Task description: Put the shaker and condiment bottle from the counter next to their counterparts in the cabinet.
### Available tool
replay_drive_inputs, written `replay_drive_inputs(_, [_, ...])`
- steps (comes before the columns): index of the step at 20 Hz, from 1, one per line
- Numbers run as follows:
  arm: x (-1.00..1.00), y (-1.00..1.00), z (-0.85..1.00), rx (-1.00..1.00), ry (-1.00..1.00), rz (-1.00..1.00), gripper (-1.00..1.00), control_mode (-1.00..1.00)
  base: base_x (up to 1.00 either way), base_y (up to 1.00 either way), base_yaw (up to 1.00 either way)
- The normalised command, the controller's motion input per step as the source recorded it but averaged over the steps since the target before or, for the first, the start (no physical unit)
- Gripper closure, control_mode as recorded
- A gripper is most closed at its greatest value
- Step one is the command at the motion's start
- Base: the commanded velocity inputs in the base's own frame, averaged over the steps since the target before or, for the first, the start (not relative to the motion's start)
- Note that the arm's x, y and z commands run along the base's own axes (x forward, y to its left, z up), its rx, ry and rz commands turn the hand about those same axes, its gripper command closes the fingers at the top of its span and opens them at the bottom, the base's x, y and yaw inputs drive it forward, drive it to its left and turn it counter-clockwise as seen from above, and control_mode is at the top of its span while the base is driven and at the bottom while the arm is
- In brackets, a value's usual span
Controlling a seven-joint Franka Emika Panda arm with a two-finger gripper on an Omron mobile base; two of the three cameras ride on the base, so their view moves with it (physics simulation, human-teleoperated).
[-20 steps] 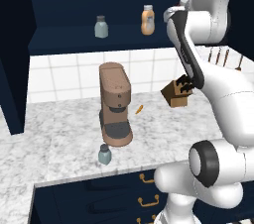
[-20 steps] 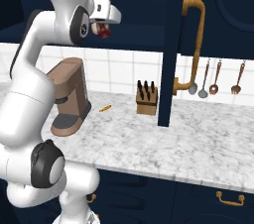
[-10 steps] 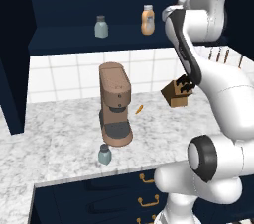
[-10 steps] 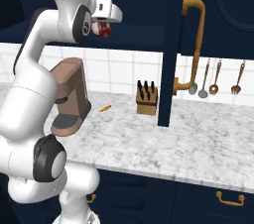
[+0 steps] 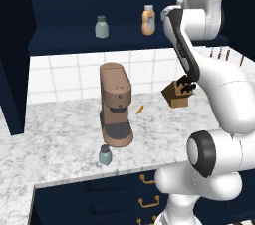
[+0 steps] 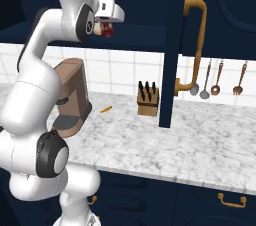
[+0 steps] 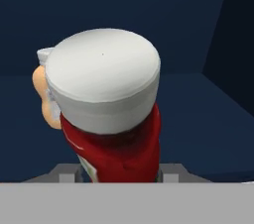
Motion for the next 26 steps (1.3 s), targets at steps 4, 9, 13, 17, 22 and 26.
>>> replay_drive_inputs(4, [0.26, 0.0, 0.0, 0.0, 0.05, 0.01, 1.0, -1.0, 0.0, 0.0, 0.0])
replay_drive_inputs(9, [0.25, 0.0, 0.0, 0.03, 0.09, 0.03, 1.0, -1.0, 0.0, 0.0, 0.0])
replay_drive_inputs(13, [0.25, 0.0, 0.0, 0.01, 0.08, 0.03, 1.0, -1.0, 0.0, 0.0, 0.0])
replay_drive_inputs(17, [0.18, 0.0, 0.0, 0.01, 0.05, 0.03, 1.0, -1.0, 0.0, 0.0, 0.0])
replay_drive_inputs(22, [0.13, 0.0, 0.0, 0.0, 0.04, 0.03, 1.0, -1.0, 0.0, 0.0, 0.0])
replay_drive_inputs(26, [0.12, 0.0, -0.02, 0.0, 0.04, 0.03, 1.0, -1.0, 0.0, 0.0, 0.0])
